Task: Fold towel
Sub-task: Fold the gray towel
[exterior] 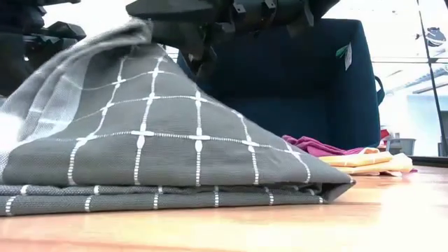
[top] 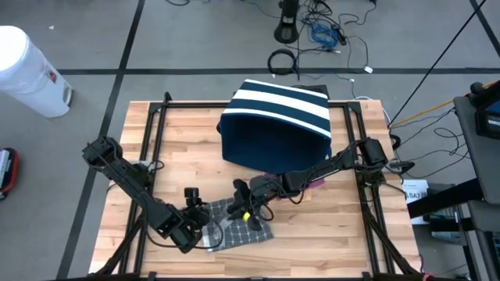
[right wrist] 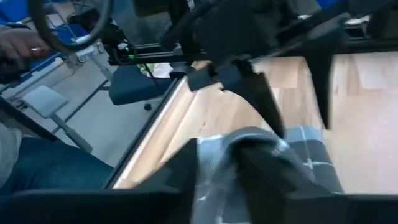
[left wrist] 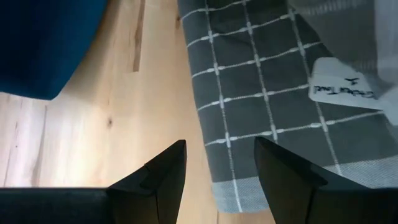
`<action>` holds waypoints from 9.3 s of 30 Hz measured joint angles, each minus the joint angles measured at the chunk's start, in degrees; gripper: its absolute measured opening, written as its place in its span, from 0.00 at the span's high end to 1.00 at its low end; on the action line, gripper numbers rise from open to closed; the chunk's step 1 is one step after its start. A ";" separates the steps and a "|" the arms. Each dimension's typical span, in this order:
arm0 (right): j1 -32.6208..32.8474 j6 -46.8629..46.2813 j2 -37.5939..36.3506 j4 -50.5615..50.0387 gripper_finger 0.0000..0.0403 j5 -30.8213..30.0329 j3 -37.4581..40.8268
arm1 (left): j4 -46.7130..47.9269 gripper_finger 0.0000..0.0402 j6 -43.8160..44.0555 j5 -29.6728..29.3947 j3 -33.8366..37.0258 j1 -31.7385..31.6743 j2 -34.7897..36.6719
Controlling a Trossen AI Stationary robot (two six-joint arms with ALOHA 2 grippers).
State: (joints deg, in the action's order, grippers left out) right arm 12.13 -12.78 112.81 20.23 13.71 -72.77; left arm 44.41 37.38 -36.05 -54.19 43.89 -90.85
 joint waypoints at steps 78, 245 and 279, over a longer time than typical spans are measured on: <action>9.63 4.92 -4.91 -27.21 0.42 -21.93 1.87 | -65.11 0.51 25.15 -0.32 21.27 1.86 0.02; 15.55 -5.72 -5.30 -36.93 0.42 -25.31 9.96 | -78.52 0.49 -4.90 37.43 21.27 -16.27 5.41; 10.28 -5.85 -6.43 -25.80 0.42 -36.18 9.65 | -88.87 0.49 -22.74 38.53 21.20 -23.62 -11.84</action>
State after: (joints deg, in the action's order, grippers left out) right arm 22.41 -18.63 106.38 -5.56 -22.46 -63.11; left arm -44.45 14.65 2.48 -32.99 20.27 -102.69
